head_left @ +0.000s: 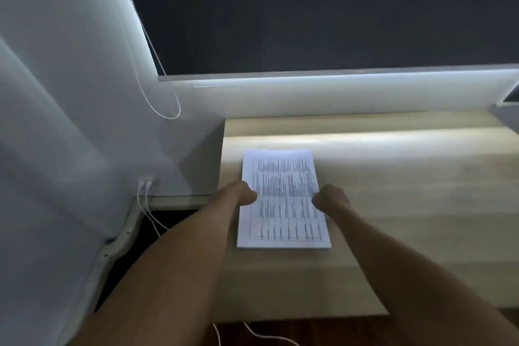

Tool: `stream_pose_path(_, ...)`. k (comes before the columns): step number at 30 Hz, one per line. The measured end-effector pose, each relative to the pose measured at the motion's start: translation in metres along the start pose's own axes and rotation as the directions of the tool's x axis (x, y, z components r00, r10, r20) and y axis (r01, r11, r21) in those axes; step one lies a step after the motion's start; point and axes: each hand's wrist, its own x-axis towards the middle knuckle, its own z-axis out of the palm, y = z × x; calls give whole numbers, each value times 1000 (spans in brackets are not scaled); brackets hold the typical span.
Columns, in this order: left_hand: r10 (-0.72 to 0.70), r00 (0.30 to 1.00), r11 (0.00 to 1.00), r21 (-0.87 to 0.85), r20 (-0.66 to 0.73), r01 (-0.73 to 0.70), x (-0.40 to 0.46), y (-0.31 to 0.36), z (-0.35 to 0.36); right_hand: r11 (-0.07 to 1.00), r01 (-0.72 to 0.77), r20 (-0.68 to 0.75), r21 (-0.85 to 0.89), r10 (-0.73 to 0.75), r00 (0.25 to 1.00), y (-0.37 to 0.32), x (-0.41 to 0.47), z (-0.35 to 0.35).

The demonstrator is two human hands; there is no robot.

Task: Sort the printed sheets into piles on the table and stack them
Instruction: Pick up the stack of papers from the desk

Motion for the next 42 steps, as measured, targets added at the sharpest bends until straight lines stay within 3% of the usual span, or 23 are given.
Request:
stream_pose_path(5,-128,991,981,-150,-45,120,0,-8,36,991,-136,22,0,136,990,13,-11,19)
stream_pose_path(11,-302,946,853,-474,-113,216,5,-5,54,955,-188,44,230,183,982,13,-9,28)
stream_pose_path(15,-271,962,638,-756,-44,145,12,-12,56,869,-271,140,413,233,962,16,-9,29)
stream_pose_path(20,-231,967,643,-763,-107,69,11,-7,55,738,-188,178,648,93,980,14,-15,35)
stream_pose_path(26,-60,982,688,-720,-179,-90,25,17,40,573,-127,11,810,201,979,25,-31,25)
stream_pose_path(32,199,957,746,-601,-210,-287,30,66,35,373,-62,-105,926,410,906,48,-62,7)
stream_pose_path(36,402,905,734,-543,-136,-408,13,109,57,271,7,-169,963,579,797,80,-111,-2)
stream_pose_path(42,679,728,653,-527,91,-544,-78,176,135,140,166,-206,976,835,510,156,-228,-4)
